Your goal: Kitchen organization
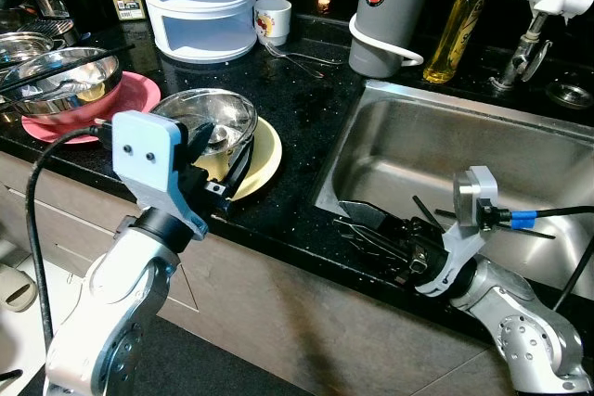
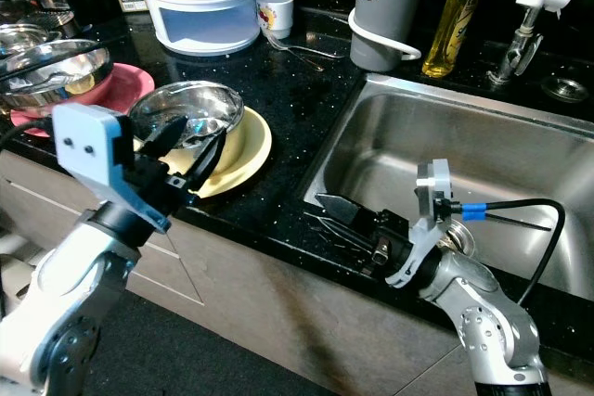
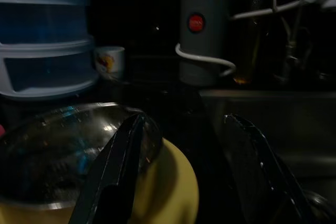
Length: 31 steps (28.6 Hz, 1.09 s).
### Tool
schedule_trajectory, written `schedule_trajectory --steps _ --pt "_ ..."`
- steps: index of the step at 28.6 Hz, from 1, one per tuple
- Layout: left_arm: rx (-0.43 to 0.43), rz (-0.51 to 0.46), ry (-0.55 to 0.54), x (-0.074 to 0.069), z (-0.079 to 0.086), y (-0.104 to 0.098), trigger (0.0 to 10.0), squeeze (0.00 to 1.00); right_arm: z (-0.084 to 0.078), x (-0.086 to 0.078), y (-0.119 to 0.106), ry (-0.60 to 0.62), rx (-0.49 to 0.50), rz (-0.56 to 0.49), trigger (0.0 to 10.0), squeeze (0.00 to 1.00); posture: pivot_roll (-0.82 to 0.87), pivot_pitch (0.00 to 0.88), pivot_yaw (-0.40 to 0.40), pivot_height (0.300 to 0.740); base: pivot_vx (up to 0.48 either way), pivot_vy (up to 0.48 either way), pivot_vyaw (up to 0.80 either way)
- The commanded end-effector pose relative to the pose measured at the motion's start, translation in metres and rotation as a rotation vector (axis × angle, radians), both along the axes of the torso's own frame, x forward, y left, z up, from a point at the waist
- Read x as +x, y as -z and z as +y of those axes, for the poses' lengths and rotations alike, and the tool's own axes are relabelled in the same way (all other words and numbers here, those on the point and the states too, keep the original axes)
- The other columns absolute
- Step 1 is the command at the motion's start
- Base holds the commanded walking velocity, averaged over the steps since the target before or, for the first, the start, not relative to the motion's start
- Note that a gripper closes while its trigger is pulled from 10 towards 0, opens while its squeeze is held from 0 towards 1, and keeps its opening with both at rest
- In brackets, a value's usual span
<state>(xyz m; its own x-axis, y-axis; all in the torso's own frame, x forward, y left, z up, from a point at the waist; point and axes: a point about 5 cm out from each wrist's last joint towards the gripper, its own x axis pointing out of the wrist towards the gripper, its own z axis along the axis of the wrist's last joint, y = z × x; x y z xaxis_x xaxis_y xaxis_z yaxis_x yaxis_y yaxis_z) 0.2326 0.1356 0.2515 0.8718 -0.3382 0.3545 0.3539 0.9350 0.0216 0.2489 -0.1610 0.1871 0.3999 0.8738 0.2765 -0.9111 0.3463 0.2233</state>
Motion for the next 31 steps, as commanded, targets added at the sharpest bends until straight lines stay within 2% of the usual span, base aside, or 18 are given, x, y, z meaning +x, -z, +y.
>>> schedule_trajectory --steps 1,7,14,20,24,25,31 --pt "0.004 0.045 0.01 -0.005 0.0 0.008 10.0 0.0 0.001 -0.001 0.005 -0.007 -0.011 0.023 10.0 0.0 0.05 0.101 -0.025 0.74 0.0 0.0 0.0" --pt "0.034 0.075 -0.026 -0.006 0.005 0.017 10.0 0.0 0.002 -0.001 0.005 -0.01 -0.009 0.024 10.0 0.0 0.06 0.103 -0.029 0.74 0.0 0.0 0.0" --pt "0.04 0.04 -0.078 -0.005 0.01 0.008 10.0 0.0 0.001 -0.001 0.004 -0.009 -0.01 0.025 10.0 0.0 0.05 0.104 -0.029 0.74 0.0 0.0 0.0" --pt "0.12 -0.05 -0.213 -0.008 0.023 -0.008 10.0 0.0 0.001 -0.002 0.006 -0.01 -0.011 0.031 10.0 0.0 0.05 0.108 -0.031 0.74 0.0 0.0 0.0" --pt "0.134 -0.062 -0.264 -0.008 0.03 -0.011 10.0 0.0 0.001 -0.002 0.006 -0.012 -0.011 0.033 10.0 0.0 0.06 0.11 -0.034 0.74 0.0 0.0 0.0" --pt "0.152 -0.058 -0.295 -0.006 0.036 -0.009 10.0 0.0 0.002 -0.001 0.006 -0.013 -0.011 0.034 10.0 0.0 0.06 0.111 -0.035 0.74 0.0 0.0 0.0" --pt "0.187 -0.063 -0.338 -0.003 0.047 -0.01 10.0 0.0 0.002 -0.002 0.007 -0.014 -0.014 0.038 10.0 0.0 0.06 0.11 -0.033 0.74 0.0 0.0 0.0"
